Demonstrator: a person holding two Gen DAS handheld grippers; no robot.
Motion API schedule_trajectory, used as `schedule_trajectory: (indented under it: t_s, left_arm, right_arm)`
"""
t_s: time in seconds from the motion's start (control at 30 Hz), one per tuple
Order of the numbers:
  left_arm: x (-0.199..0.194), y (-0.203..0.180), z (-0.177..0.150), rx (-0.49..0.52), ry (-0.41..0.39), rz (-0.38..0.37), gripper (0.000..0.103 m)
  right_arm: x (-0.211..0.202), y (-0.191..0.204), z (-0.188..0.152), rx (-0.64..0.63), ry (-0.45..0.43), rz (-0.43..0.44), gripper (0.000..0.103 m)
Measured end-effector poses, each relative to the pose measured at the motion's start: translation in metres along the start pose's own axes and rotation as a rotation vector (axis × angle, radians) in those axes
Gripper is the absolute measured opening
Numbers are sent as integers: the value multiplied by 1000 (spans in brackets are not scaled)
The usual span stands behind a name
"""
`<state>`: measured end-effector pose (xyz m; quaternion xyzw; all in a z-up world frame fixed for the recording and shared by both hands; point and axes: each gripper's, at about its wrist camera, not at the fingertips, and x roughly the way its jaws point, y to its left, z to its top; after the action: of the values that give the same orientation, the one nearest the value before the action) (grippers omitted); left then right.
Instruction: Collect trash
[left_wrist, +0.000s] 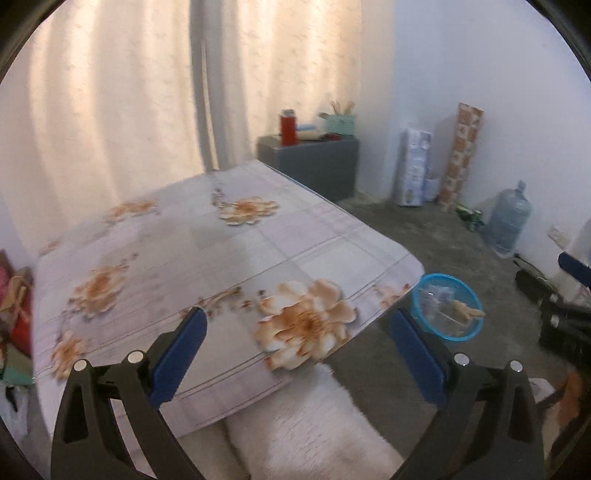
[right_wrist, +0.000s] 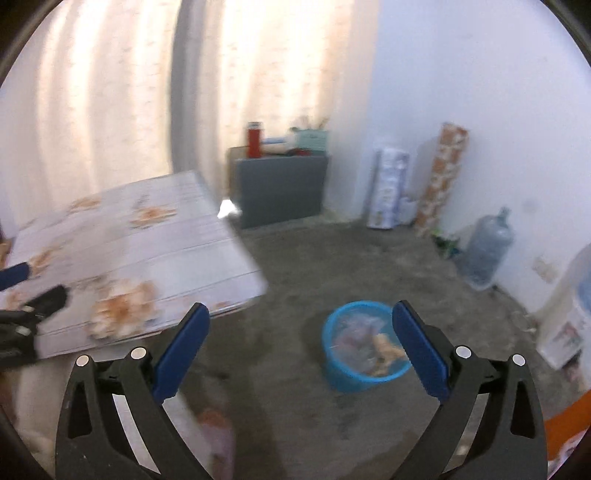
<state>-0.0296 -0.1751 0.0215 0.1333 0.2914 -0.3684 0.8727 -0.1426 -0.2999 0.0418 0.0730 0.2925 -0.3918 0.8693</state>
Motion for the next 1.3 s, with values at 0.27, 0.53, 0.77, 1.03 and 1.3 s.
schedule_trajectory:
  t_s: [0.27, 0.53, 0.77, 1.03, 1.3]
  left_arm:
    - [9, 17, -10, -97, 94, 74, 97]
    - [4, 30, -18, -202, 80, 183, 97]
    - [5, 32, -16, -258, 89, 204, 97]
    - [10, 22, -17, -226, 125, 225, 97]
    - [16, 12, -15, -209, 142, 220, 97]
  right_arm:
    - [-10, 57, -22, -72, 10, -18, 95]
    - [-13, 67, -19, -91, 53, -118, 95]
    - [-13, 52, -18, -53, 77, -157, 95]
    - [-9, 27, -18, -23, 93, -202, 95]
    - [-4, 13, -20, 3, 115, -214, 95]
